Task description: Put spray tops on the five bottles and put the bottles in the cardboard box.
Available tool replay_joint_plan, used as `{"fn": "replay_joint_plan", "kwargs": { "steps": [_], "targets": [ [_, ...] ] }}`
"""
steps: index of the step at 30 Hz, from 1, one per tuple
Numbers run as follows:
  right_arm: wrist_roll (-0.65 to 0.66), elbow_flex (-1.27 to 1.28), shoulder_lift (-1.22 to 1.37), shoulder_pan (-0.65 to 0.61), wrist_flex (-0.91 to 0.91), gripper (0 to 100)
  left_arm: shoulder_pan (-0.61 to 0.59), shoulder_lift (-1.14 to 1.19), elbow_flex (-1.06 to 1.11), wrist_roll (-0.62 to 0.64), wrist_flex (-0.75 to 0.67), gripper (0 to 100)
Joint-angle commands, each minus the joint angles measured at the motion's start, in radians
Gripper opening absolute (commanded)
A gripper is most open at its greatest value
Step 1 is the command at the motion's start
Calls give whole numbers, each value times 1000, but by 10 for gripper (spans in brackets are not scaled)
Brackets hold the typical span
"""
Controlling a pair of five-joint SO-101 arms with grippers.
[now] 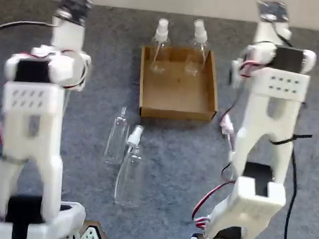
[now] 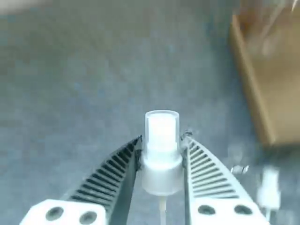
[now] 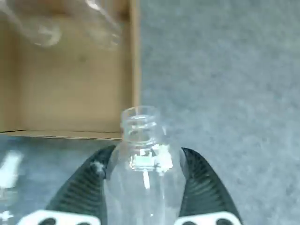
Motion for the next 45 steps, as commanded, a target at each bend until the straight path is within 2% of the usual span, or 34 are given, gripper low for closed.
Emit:
{"fn": "replay_joint_plan", "kwargs": {
  "steps": [1,5,8,12,17,22,26,30,32,39,45],
  "targets": [
    [-77,-42,-139,-153,22,5,81,-234,-99,75,5,84],
    [-137,128,-269,-308,-15,5,191,-360,-108,118,3,84],
    [-147,352,-414,-383,-153,5,266,-423,-110,121,-21,84],
    [-147,806,-648,-449,-443,5,343,-464,-110,124,-103,84],
    [-149,1366,-975,-527,-877,5,386,-486,-105,242,-269,83],
    [-149,1767,-1208,-587,-1107,5,432,-483,-99,249,-390,83],
    [-141,1862,-1307,-573,-1141,5,507,-481,-97,249,-425,72],
    [-140,1888,-1402,-576,-995,5,542,-456,-25,242,-488,24],
    [-146,1888,-1461,-572,-977,5,544,-443,2,242,-493,24],
    [-195,2043,-1693,-573,-1144,4,547,-432,28,249,-497,22],
    [-196,2144,-1791,-575,-1182,4,607,-432,114,279,-608,21]
  ]
}}
